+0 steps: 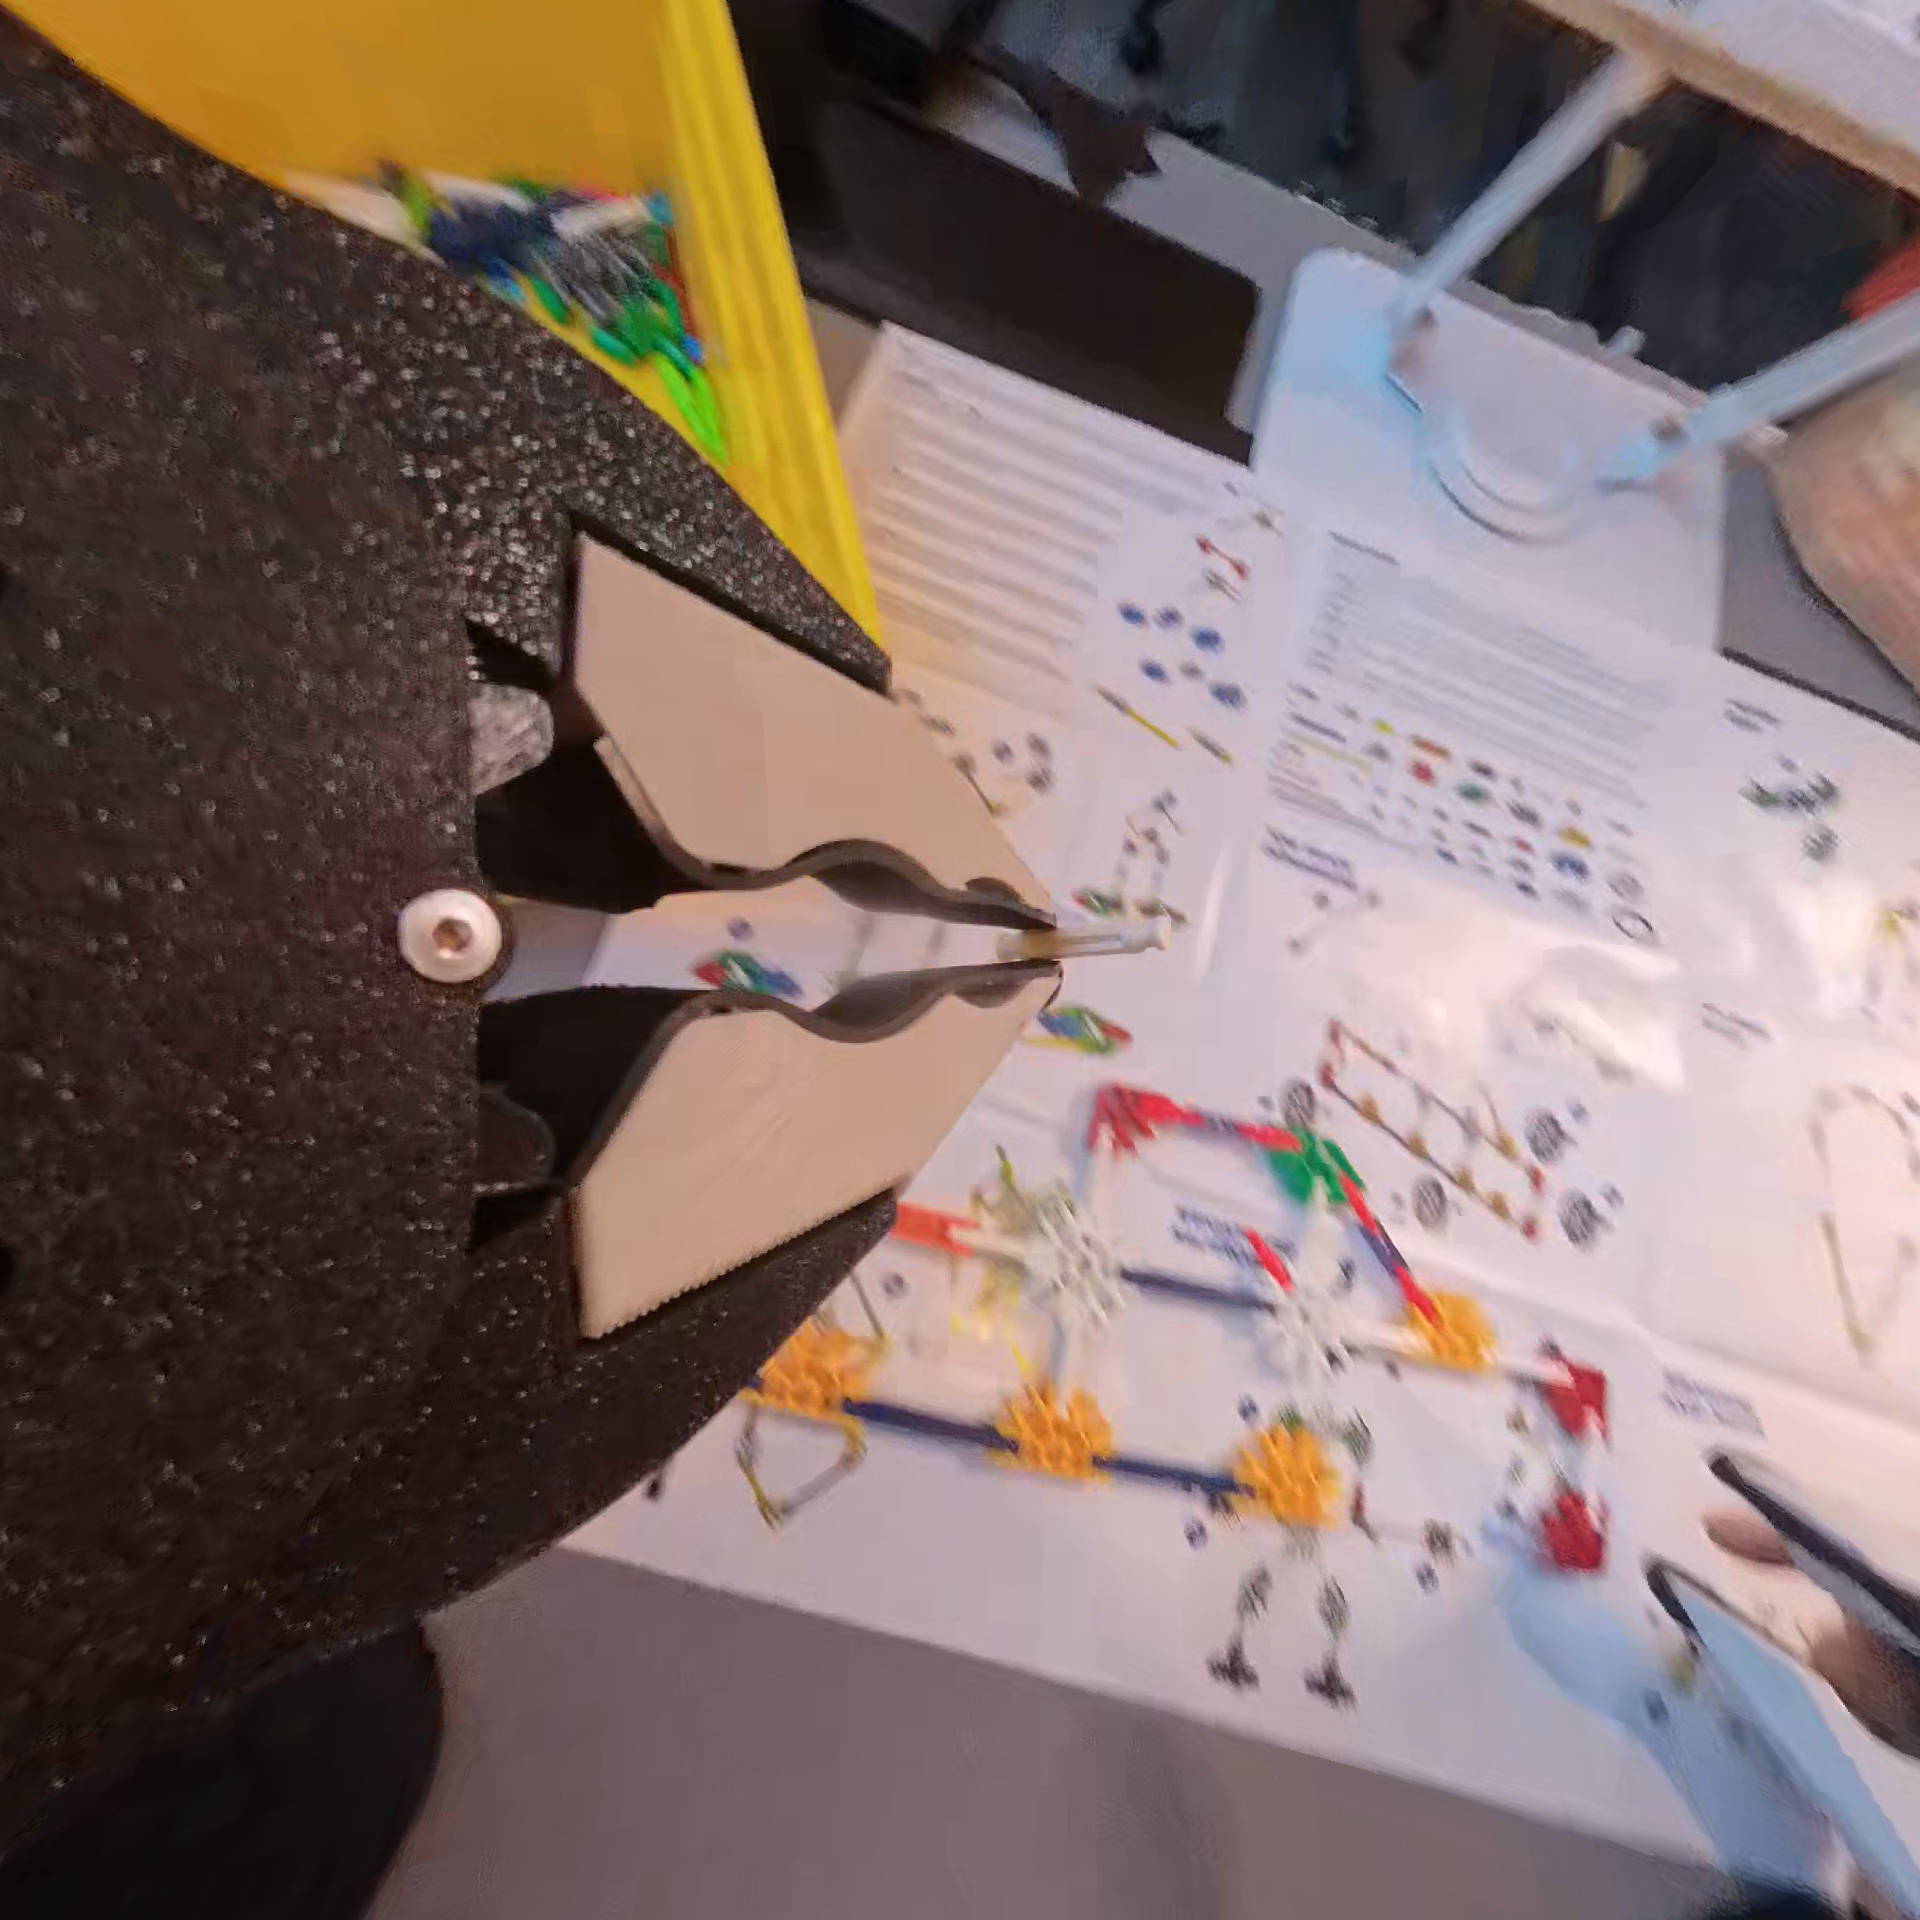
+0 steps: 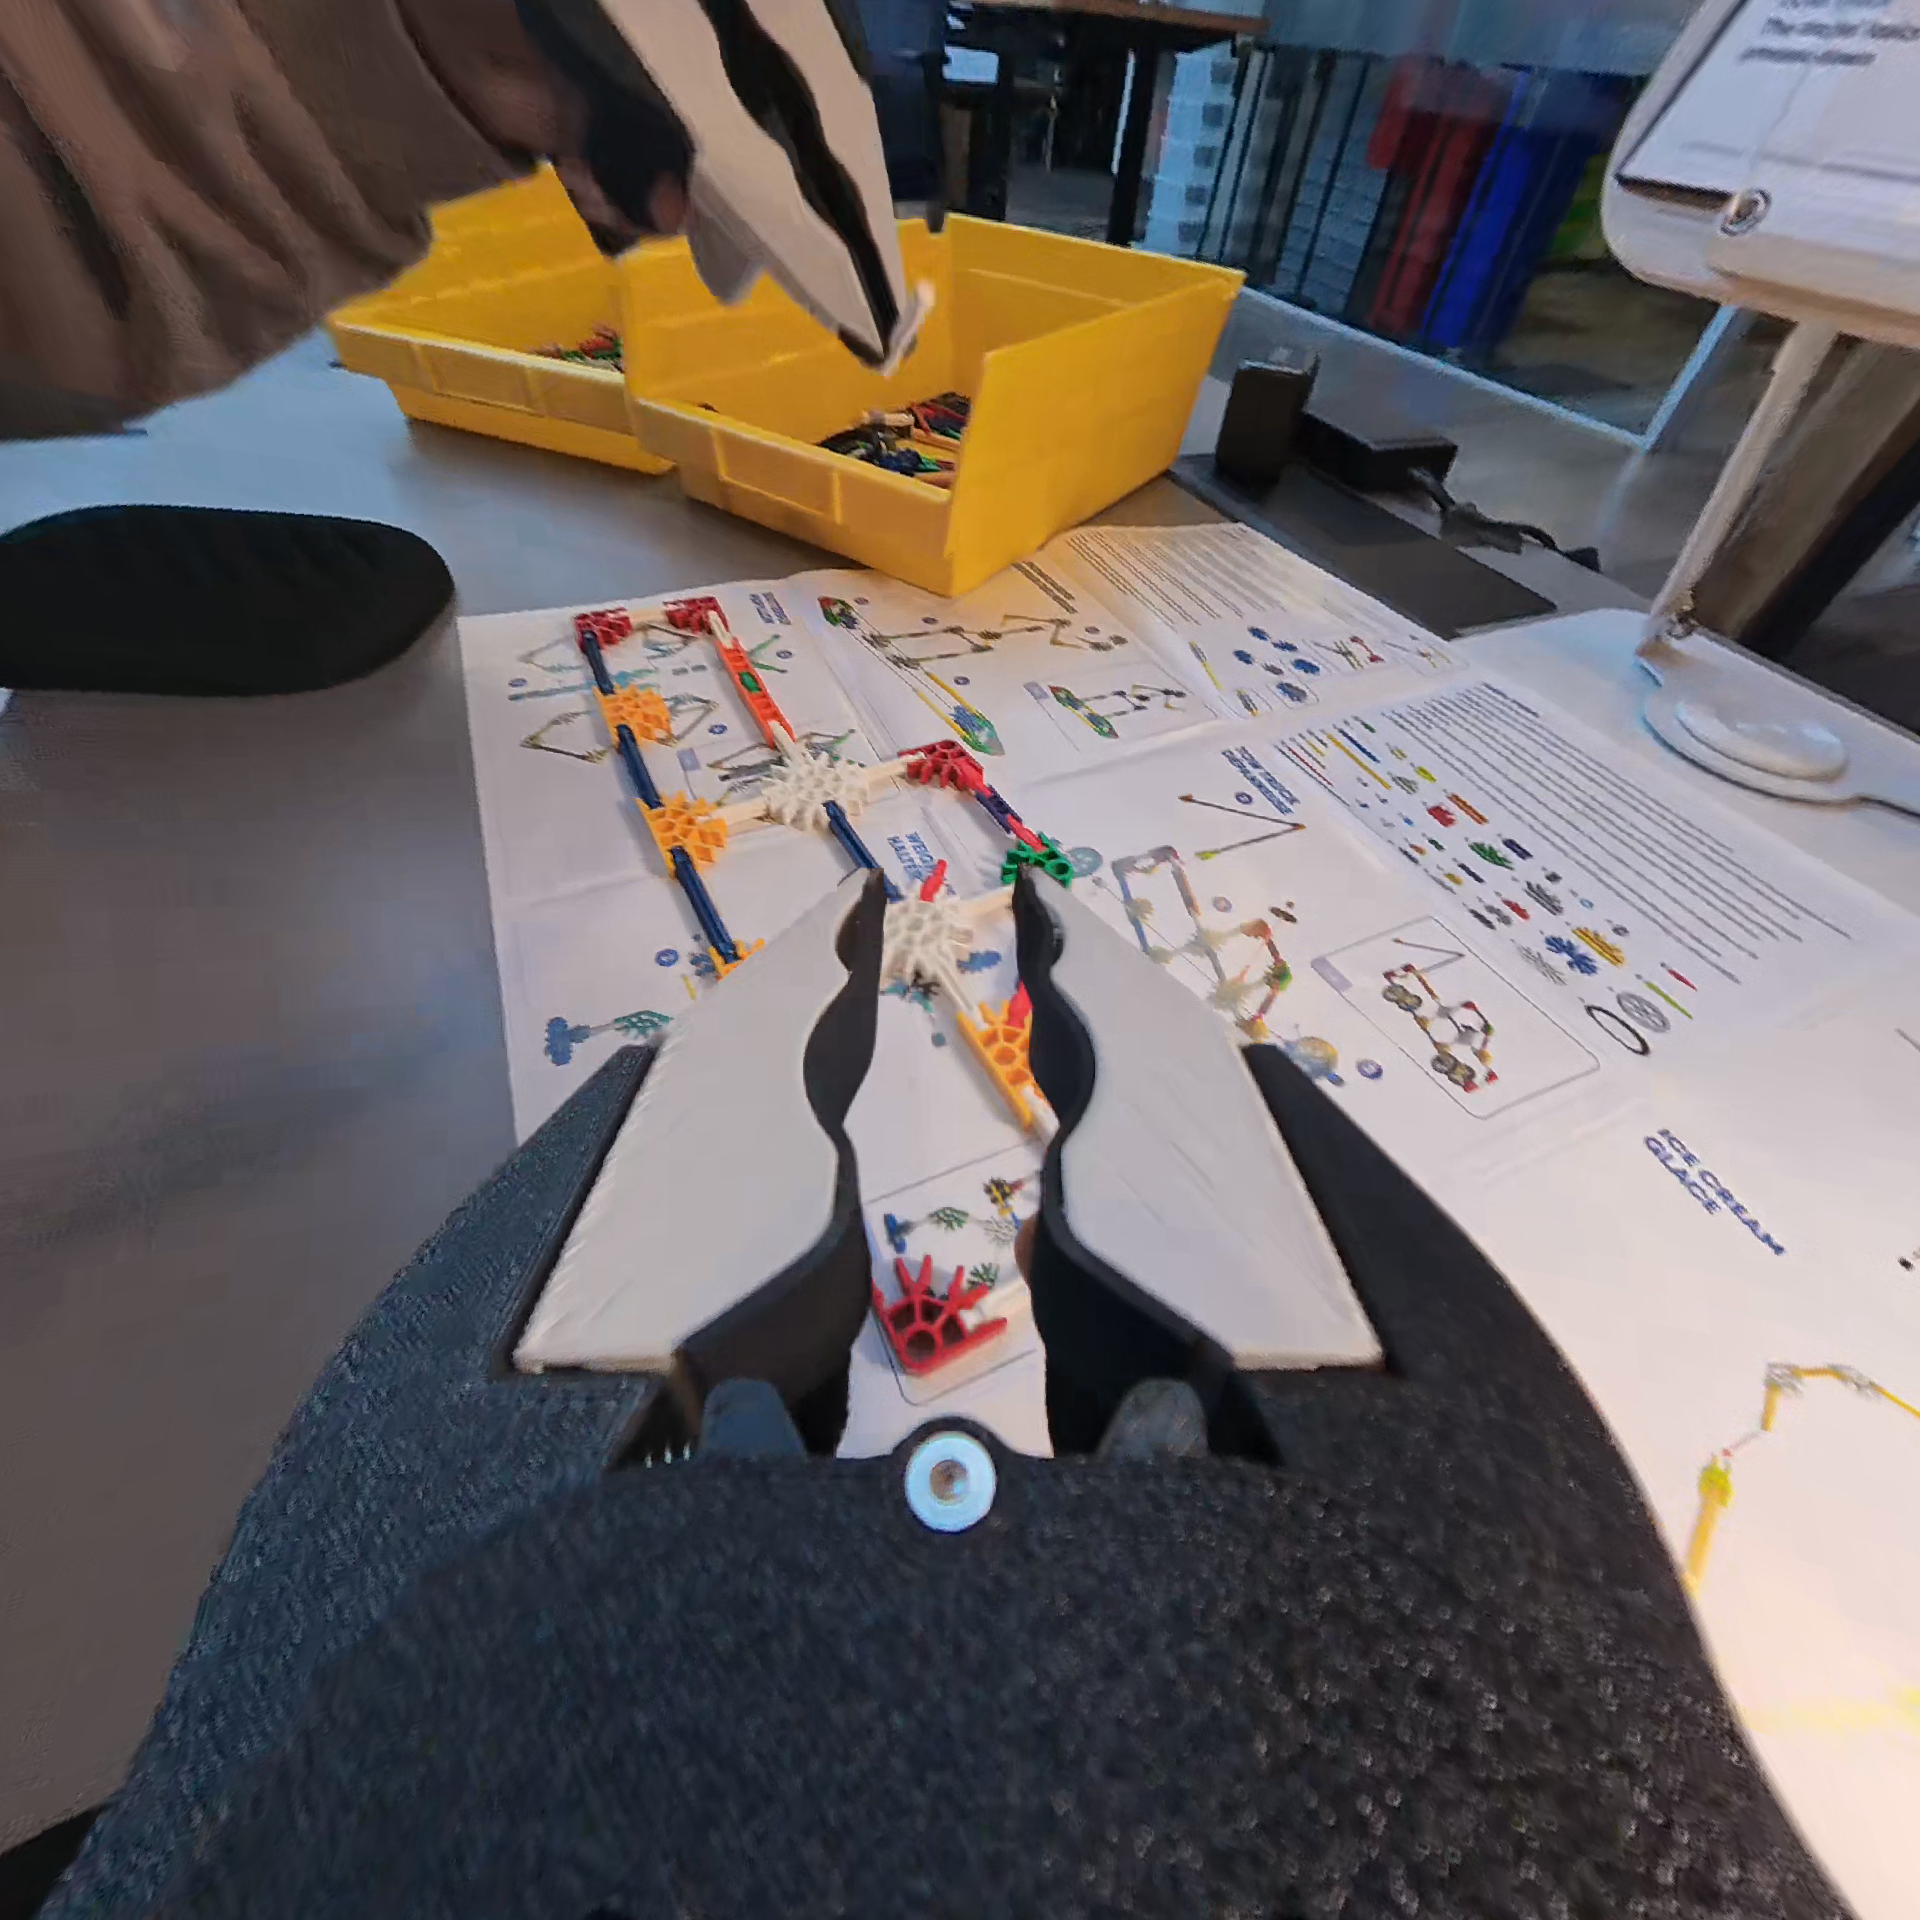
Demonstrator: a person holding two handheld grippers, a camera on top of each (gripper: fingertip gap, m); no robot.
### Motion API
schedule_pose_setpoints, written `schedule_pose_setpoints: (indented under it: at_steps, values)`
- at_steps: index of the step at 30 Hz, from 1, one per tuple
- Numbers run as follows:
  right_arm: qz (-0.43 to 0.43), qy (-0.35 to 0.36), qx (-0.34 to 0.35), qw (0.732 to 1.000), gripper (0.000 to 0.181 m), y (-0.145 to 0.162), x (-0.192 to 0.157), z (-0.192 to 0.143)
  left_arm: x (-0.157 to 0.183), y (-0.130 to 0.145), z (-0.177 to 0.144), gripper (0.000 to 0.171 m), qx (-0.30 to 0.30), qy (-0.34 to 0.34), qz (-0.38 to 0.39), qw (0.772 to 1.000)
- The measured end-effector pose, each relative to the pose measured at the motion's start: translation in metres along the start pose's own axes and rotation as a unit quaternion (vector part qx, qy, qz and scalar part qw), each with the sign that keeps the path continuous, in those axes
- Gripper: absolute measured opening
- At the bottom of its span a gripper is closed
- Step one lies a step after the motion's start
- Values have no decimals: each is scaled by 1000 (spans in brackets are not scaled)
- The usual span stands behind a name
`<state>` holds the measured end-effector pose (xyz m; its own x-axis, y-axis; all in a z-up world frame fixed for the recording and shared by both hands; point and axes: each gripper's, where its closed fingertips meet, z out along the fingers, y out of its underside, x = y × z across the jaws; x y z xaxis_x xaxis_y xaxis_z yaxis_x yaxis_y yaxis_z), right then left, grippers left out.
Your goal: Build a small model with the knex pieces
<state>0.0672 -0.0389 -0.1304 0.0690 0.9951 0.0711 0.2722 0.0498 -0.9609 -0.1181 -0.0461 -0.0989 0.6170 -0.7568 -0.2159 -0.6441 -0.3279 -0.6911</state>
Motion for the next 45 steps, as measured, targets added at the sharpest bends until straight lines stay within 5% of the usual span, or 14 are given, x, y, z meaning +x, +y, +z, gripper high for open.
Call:
schedule_pose_setpoints:
  at_steps: [7, 19, 23, 29, 33, 36, 40, 45]
  values:
    - [-8, -63, 39, 997, 24, -21, -39, 6, 119, -50, 75, 4, 109, 98, 21, 989]
    - [-32, -86, -7, 996, 6, -9, -53, 12, 152, -62, 86, 4, 124, 133, 42, 982]
    - [-49, -28, -41, 998, 5, -4, -23, -2, 132, -61, 79, 5, 138, 95, 24, 986]
    - [-42, 129, -184, 973, 5, 57, 59, -44, 67, -46, 48, 17, 167, -7, -38, 985]
    - [-60, 117, -225, 966, 5, 70, 51, -49, 22, -29, 29, 18, 169, -90, -66, 979]
    - [-62, 58, -164, 983, 5, 50, 26, -39, 3, -19, 17, 18, 172, -124, -80, 974]
    - [-39, -48, -140, 988, 5, 45, -16, -26, -10, -8, 14, 17, 173, -143, -95, 970]
    - [-49, -67, -199, 976, 6, 70, -27, -16, -10, 3, 26, 17, 155, -141, -89, 974]
